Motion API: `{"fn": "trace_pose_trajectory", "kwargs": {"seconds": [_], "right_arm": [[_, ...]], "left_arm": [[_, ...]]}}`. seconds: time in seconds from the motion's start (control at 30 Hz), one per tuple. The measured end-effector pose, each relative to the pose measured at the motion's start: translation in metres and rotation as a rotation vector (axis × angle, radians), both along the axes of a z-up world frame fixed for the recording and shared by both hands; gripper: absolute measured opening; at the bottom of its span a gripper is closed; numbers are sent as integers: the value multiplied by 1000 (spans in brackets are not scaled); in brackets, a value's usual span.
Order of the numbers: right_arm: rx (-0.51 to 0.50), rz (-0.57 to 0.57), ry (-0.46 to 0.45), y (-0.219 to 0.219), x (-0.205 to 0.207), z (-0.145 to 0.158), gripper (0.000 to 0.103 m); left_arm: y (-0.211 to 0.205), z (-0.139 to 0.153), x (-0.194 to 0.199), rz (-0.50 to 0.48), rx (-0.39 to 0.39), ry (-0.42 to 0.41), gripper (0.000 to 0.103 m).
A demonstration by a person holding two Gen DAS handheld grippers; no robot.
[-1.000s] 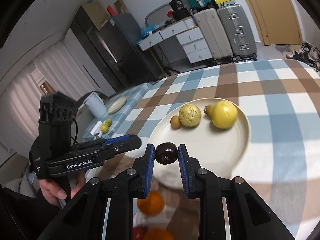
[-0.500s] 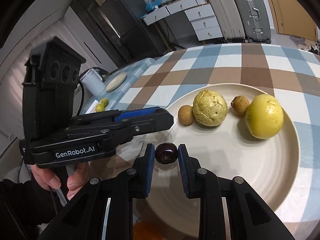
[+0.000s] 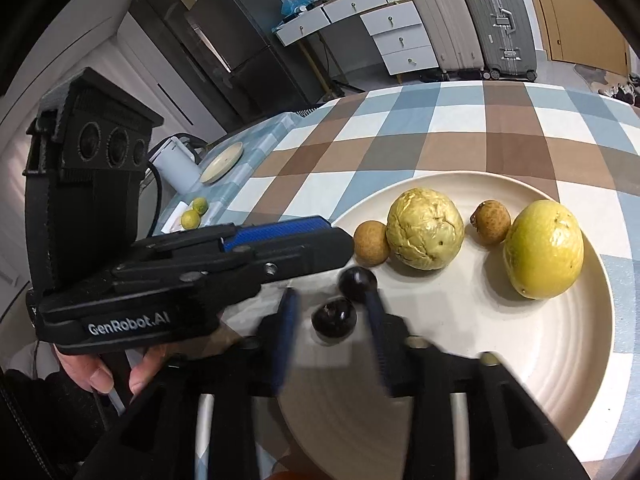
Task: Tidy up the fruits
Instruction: 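Lower both plums onto the plate and open both grippers, then withdraw both tools from the plate toward the tomatoes and oranges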
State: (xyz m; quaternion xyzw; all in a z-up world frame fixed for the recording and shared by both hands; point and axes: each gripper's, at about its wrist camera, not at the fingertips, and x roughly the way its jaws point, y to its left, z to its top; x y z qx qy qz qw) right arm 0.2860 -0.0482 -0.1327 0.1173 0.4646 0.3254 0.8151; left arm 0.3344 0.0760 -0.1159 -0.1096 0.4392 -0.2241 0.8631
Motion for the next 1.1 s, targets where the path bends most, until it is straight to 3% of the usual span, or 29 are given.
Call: {"fn": "trace_pose_trajectory", "kwargs": {"seconds": [0.17, 0.23, 0.27, 0.43, 0.47, 0.53, 0.7, 0.83, 1.1], "right_arm": [[18, -25, -26, -14, -12, 16, 59], [19, -41, -44, -22, -19, 23, 69], [22, -45, -55, -26, -25, 26, 70], [20, -81, -108, -45, -57, 41, 92], [12, -91, -117, -48, -64, 43, 93], [-2, -110, -131, -55, -76, 46, 94], [19, -149, -182, -73, -114, 56, 100], [14, -175, -233, -80, -142, 65, 102], [1, -244, -312, -97, -186, 81, 103]], "left_arm": [[7, 19, -17, 41, 6, -29, 41], [9, 29, -28, 79, 40, -56, 61], [9, 33, -34, 85, 45, -72, 64], [10, 56, -68, 138, 81, -132, 70], [10, 60, -76, 149, 75, -135, 72], [6, 66, -90, 173, 95, -146, 85], [-18, 82, -131, 195, 217, -226, 90], [-32, 93, -159, 206, 215, -253, 102], [-56, 109, -210, 222, 238, -297, 102]]}}
